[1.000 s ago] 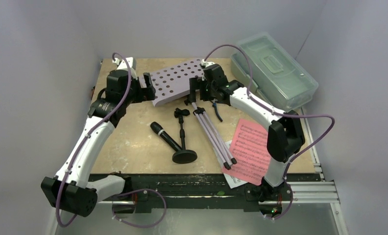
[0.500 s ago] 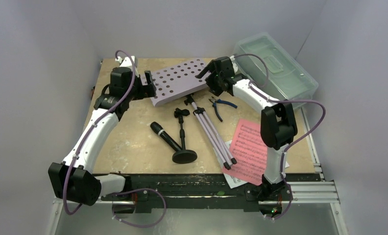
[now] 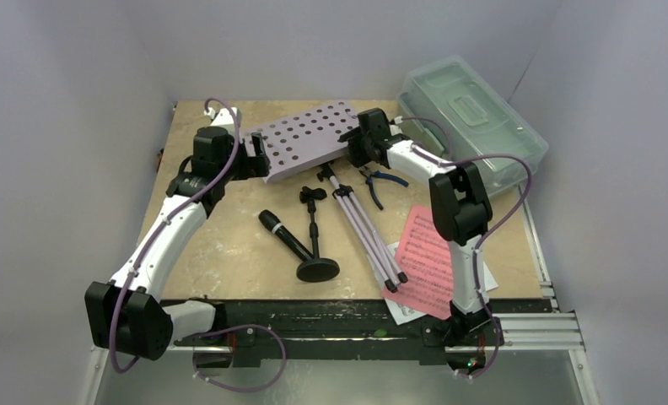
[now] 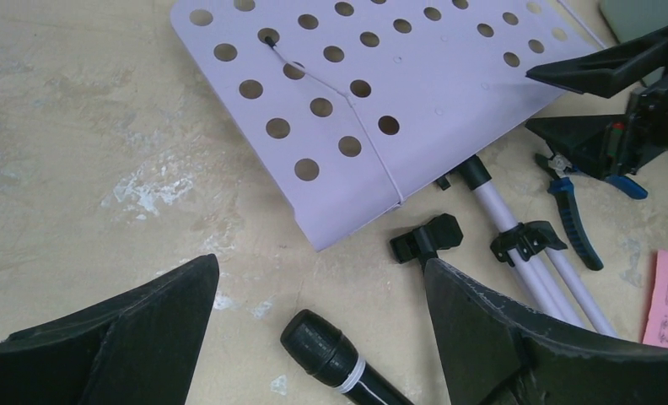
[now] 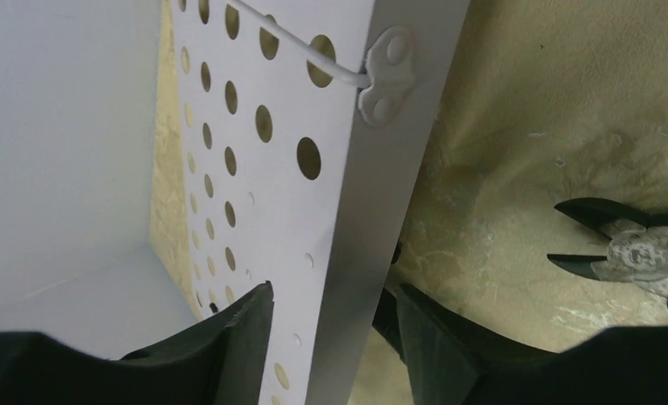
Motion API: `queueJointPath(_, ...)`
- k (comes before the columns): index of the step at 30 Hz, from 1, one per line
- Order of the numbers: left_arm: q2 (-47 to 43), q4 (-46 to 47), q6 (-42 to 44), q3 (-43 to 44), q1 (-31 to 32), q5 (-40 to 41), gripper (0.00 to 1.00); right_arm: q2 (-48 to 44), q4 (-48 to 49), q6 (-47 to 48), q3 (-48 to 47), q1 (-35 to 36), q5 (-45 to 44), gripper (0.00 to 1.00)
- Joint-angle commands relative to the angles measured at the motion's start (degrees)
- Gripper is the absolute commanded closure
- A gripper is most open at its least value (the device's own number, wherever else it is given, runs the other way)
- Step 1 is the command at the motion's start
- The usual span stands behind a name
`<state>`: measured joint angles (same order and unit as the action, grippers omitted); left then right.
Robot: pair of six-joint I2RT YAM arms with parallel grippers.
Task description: Set up the instrument practice props
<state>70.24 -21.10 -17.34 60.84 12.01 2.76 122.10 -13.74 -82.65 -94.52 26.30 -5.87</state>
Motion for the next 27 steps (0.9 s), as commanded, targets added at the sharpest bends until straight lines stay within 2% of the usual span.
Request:
queueJointPath(1,-2.19,3.82,0.27,-0.41,-0.32,-3.11,0.09,2.16,3.45,-4.25,-2.86,0.22,-0.41,0.44)
queueJointPath(7,-2.72,4.07,0.2,-0.81,-0.31,-4.85,0.1,4.08,6.31,-6.48,-2.68,0.23,0.16,0.55)
queueJointPath(13,-2.83,4.4,0.11,-1.29,-0.32,-5.49,0.1,4.9,9.34,-8.75,-1.61,0.23,-0.28,0.56)
queueJointPath(14,-2.83,4.4,0.12,-1.33,-0.32,-5.48,0.11,4.89,10.5,-9.25,-1.09,0.24,0.36,0.58)
queueJointPath(18,-2.97,4.35,0.1,-1.56,-0.32,-5.4,0.11,3.7,15.89,-11.5,1.2,0.08,2.82,0.79)
queueJointPath(23,-3.96,4.18,0.25,-1.53,-0.38,-3.33,0.14,-0.02,19.26,-13.32,1.23,0.15,3.64,0.88)
queueJointPath(27,-8.26,5.17,0.68,-2.15,-1.26,0.18,0.15,-4.51,24.3,-16.35,2.05,0.15,4.84,0.95)
